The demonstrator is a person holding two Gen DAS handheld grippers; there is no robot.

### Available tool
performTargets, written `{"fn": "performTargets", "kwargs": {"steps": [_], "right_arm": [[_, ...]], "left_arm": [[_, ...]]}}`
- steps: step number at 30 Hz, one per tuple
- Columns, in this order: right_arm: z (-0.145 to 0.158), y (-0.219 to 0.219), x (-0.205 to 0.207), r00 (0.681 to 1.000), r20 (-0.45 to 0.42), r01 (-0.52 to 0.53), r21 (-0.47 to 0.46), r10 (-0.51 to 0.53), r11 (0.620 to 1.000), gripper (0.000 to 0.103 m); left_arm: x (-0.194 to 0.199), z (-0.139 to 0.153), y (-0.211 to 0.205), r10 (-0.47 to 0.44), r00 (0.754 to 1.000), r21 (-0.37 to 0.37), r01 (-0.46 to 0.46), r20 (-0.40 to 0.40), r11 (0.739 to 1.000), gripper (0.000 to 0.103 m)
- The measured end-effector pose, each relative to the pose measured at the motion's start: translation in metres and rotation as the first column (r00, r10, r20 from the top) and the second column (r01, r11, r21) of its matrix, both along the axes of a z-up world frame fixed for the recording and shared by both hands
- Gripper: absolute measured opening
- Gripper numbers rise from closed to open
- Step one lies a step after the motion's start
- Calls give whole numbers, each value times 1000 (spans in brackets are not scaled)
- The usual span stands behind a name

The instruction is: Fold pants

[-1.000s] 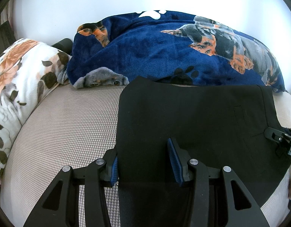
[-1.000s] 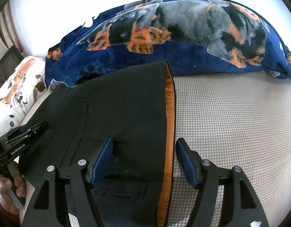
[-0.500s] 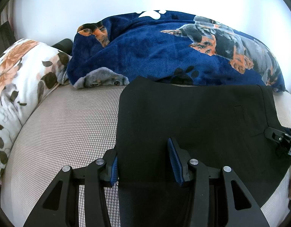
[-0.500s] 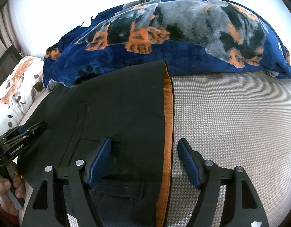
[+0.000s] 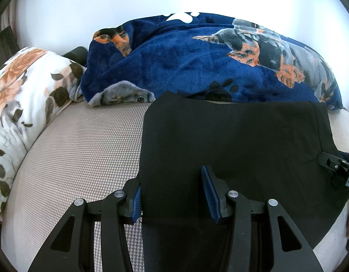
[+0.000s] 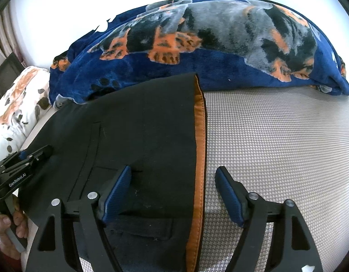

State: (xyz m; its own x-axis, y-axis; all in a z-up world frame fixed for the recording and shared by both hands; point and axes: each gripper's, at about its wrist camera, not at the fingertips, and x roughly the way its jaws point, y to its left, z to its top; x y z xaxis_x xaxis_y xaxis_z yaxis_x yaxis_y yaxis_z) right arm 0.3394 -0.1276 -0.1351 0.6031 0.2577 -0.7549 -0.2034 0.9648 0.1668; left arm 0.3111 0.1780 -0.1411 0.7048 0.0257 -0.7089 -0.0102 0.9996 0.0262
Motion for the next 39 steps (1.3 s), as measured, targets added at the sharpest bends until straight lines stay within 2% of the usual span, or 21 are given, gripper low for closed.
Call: {"fn": "performTargets", "kwargs": {"steps": [39], "right_arm": [[1,2,-1,1000,6,16,-24,-16,1000,79]], "left_arm": [[0,0,0,2,1000,3,-2,0,1000,48]]}}
